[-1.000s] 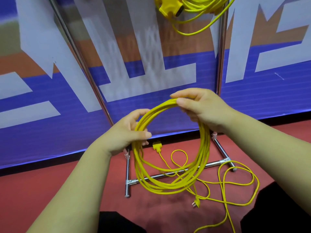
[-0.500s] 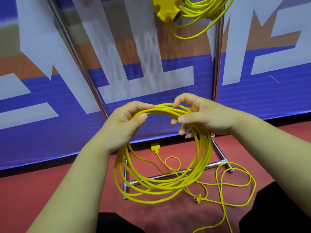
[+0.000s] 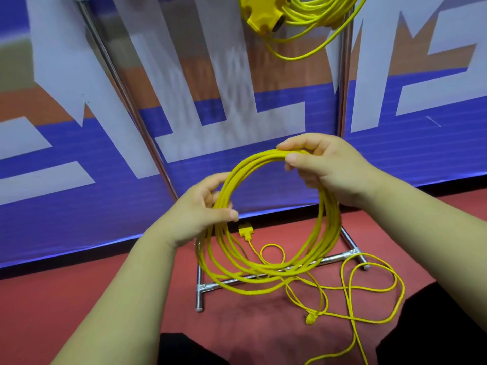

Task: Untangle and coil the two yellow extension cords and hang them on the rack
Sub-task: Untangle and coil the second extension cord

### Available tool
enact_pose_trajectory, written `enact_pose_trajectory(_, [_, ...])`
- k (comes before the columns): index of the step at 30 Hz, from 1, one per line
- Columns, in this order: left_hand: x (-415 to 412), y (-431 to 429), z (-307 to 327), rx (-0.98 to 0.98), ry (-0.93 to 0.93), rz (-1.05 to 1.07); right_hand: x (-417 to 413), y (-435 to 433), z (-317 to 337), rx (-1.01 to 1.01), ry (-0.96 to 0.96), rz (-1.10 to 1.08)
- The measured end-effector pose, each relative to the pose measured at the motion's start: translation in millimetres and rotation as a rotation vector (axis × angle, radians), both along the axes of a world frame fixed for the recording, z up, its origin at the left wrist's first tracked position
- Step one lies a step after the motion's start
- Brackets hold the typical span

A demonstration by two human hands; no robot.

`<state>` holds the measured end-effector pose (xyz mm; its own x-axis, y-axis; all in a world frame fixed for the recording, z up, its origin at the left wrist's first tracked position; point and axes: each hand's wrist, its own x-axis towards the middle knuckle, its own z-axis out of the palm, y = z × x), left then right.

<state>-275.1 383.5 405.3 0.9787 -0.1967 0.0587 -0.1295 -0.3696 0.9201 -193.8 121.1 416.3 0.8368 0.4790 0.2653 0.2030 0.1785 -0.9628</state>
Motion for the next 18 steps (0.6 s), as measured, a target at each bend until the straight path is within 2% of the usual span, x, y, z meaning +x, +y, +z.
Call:
enact_pose_trajectory(2, [2,3,-5,-0.018,0.003,0.059,5,-9,-3,0.027,0.021,-0.063])
enact_pose_trajectory(4, [2,1,-4,-0.055,-0.044,0.126,9,-19,-7,-0.036,0.02,-0.078])
enact_pose_trajectory(7, [1,-6,5,-0.056,-0.168,0.217,10,-32,-11,-0.144,0.133,0.112])
enact_pose_trajectory(10, [-4,-11,17,-0.046,-0.221,0.201,4,-36,-8,-0.187,0.254,0.283])
enact_pose_trajectory(15, [-8,-22,26,0.089,-0.258,0.091,-5,-16,2,-0.193,0.095,0.335])
enact_pose_trajectory(18, [-9,-29,29,0.063,-0.247,0.072,-12,-4,5,-0.159,0.004,0.278])
